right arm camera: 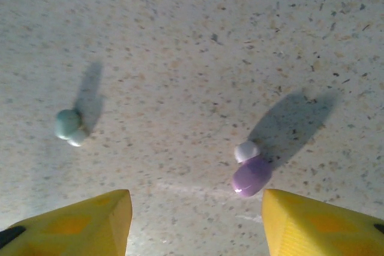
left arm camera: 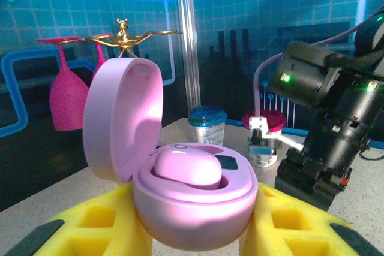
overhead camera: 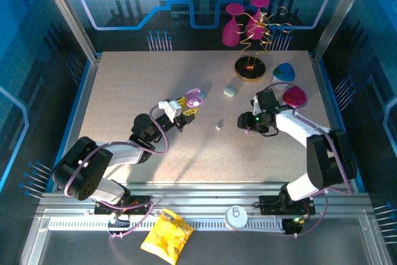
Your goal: Insert wireless bluetooth earbuds into charging case
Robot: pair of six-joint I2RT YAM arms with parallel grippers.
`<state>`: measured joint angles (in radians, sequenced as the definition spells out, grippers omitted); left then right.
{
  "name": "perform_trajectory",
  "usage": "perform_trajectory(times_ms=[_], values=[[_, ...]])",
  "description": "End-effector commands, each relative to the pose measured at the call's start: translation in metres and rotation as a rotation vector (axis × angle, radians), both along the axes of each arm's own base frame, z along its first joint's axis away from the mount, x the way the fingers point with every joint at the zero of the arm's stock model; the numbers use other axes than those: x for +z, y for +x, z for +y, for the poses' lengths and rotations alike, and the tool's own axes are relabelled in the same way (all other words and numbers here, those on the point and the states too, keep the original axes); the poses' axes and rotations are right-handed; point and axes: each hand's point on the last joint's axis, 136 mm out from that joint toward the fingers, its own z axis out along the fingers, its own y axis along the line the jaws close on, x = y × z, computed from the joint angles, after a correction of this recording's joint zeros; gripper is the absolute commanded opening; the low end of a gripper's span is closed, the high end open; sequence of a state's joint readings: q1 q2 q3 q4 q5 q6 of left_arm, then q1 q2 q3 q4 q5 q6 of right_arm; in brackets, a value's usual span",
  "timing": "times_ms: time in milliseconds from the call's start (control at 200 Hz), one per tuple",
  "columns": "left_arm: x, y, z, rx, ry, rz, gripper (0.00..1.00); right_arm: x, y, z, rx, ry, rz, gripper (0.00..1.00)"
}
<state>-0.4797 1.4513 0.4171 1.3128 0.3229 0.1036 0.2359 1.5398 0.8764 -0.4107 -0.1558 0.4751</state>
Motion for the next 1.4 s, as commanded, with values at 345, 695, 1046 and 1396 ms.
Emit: perform_trajectory(times_ms=[345,695,1046,1396], values=[[0.003,-0.005,0.000,-0.025,0.005,-0.005,0.32,-0.025,0.022,-0.001,0.083,-0.067,0.032,0.59],[0.003,-0.006,-0.001,-0.028,0.012,-0.005,0.32,-0.026,-0.026,0.007,0.112,-0.049,0.089,0.53],[0.005,-0.008,0.000,-0.031,0.005,-0.010,0.32,-0.003,-0.033,0.002,0.120,-0.153,0.054,0.57],[0.005,-0.010,0.003,-0.025,0.007,-0.008,0.32,0.005,-0.005,0.002,0.292,-0.292,0.024,0.59]])
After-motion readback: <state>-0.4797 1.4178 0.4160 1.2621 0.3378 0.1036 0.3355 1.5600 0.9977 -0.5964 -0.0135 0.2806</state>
